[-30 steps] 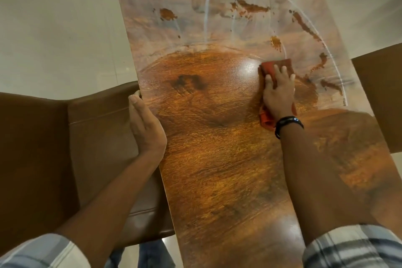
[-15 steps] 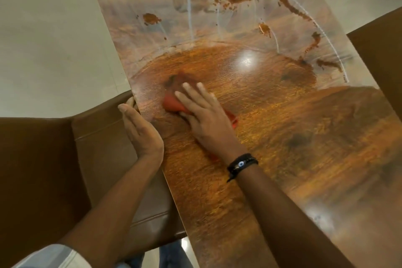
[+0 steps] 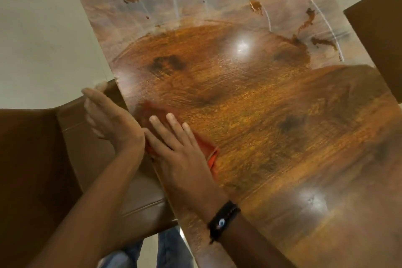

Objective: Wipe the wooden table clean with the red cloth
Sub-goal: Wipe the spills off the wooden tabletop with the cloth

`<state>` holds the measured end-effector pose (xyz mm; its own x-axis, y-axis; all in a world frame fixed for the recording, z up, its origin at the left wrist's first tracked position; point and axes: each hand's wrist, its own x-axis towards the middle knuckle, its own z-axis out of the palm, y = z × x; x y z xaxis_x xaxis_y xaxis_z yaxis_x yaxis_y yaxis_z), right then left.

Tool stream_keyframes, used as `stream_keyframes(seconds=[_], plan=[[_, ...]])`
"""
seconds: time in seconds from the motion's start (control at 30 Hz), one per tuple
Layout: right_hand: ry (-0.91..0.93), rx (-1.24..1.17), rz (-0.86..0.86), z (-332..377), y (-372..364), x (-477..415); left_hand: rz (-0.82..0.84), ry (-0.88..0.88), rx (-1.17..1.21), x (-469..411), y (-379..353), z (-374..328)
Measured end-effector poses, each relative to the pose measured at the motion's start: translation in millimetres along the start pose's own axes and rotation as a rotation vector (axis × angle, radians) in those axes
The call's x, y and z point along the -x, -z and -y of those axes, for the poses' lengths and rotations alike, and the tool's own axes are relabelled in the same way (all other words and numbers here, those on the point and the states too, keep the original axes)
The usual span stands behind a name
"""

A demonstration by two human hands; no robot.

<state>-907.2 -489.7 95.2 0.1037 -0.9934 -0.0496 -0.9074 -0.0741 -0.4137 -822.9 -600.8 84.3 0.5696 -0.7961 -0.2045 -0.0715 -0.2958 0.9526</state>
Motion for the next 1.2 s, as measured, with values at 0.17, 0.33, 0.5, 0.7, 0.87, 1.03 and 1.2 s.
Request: stream_keyframes(seconds=[0.17, 0.33, 0.5, 0.7, 0.87, 1.03, 1.2], plan=[[-0.139, -0.098, -0.073, -80.4, 38.5, 17.7, 0.264, -0.482, -0.295, 24.6, -10.6, -12.7], [-0.601, -0.095, -0.258, -234.1, 124.9, 2.1, 0.606, -0.663, -0.378, 55.3, -72.2, -18.6], [-0.692, -0.063, -0.344, -245.6, 122.8, -11.8, 0.711, -0.742, -0.478, 71.5, -148.7, -29.0], [0.03, 0.061, 0.016, -223.3, 96.7, 22.7, 0.736, -0.832, -0.404, 83.4, -214.4, -45.9], [-0.079, 0.01, -0.022, -318.4, 147.5, -31.9, 0.782, -0.895, -0.557, 80.8, -222.4, -33.6], [-0.505, -0.022, -0.269, -434.7, 211.5, -87.7, 0.82, -0.949, -0.669, 79.1, -229.1, -30.0], [-1.001, -0.006, -0.362, -482.1, 231.8, -87.1, 0.852, -0.973, -0.705, 79.7, -229.5, -30.2]])
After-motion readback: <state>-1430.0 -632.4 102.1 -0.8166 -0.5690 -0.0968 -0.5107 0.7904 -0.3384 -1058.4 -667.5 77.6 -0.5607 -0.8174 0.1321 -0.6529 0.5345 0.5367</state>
